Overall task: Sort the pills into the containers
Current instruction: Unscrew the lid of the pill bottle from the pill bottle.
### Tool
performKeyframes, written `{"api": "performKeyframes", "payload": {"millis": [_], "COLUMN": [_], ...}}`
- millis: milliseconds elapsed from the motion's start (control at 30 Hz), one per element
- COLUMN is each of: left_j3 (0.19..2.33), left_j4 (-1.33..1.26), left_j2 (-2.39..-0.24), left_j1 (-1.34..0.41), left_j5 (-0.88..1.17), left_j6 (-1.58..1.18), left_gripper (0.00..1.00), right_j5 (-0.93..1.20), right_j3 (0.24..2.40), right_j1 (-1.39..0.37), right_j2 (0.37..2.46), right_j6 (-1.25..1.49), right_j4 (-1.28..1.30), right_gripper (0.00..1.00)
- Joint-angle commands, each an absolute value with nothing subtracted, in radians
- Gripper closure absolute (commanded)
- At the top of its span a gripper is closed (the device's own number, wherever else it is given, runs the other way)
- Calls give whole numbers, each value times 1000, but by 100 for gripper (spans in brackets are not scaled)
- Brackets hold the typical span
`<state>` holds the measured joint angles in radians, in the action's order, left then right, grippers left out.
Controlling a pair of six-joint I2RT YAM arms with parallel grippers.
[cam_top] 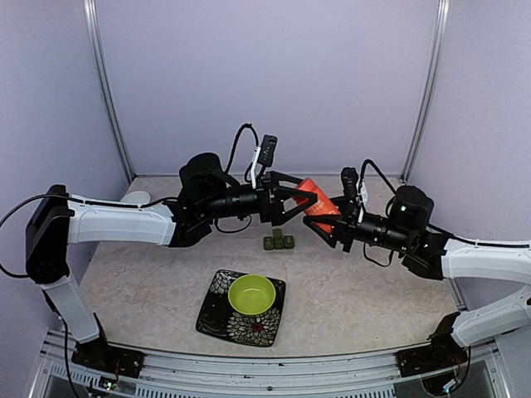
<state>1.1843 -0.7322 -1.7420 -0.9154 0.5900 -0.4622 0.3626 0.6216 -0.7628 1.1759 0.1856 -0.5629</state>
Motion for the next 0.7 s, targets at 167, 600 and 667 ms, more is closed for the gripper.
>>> {"api": "performKeyframes", "payload": {"millis": [167, 600, 667], "left_j3": [1148, 1150, 1176], "left_j4": [-774, -731, -717], "left_j2": [-1667, -1660, -1677], "left_j1": [-924, -847, -835], "left_j5": [673, 687, 716], "left_j6": [-464, -468, -455], "left_gripper": [10, 11, 11], "right_j5": [246, 476, 556], "right_j3": [615, 634, 630], "right_j1": [-693, -675, -678], "right_j2": [1129, 1097, 1103], "right_j6": [185, 135, 150], "right_j4": [-518, -506, -531], "right_gripper": [92, 92, 92]}}
